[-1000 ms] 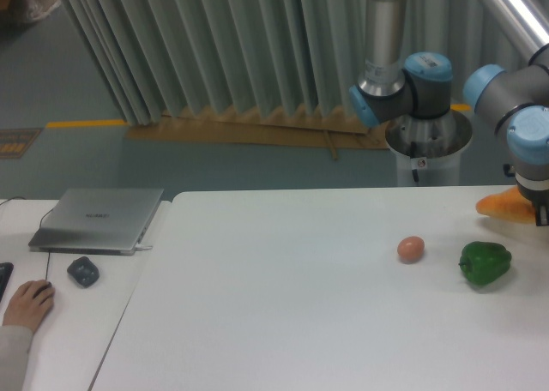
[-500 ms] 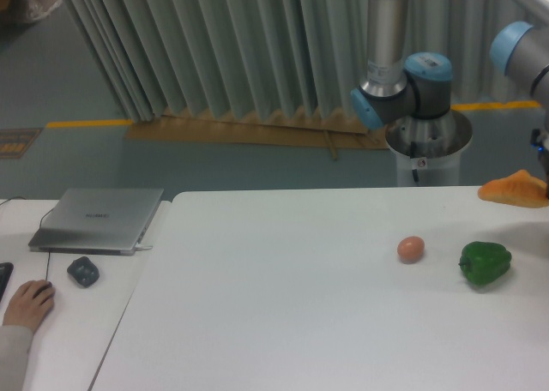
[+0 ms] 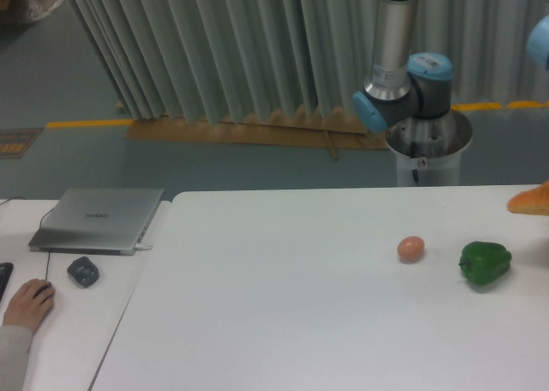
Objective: Place the bread in the basket
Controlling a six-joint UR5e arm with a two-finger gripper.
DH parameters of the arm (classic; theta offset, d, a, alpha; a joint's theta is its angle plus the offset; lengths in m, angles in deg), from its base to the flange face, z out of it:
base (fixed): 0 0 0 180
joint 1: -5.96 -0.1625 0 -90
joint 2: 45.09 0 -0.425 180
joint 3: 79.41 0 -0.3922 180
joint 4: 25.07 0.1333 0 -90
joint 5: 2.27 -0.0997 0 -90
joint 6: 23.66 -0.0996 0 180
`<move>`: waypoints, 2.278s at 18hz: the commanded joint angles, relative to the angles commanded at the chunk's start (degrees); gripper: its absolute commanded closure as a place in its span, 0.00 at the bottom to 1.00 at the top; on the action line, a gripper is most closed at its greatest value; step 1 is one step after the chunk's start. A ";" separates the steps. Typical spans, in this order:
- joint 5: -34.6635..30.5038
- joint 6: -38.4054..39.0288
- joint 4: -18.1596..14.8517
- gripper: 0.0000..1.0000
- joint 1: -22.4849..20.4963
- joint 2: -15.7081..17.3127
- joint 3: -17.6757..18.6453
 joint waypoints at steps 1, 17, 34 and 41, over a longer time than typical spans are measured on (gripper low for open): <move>0.01 0.70 2.28 0.87 -0.44 -0.18 0.43; 0.01 -3.50 16.53 0.90 -10.28 -1.23 1.05; 1.50 -4.13 24.81 0.00 -12.05 -3.61 0.18; 1.50 -0.17 24.54 0.00 -8.80 -1.94 3.24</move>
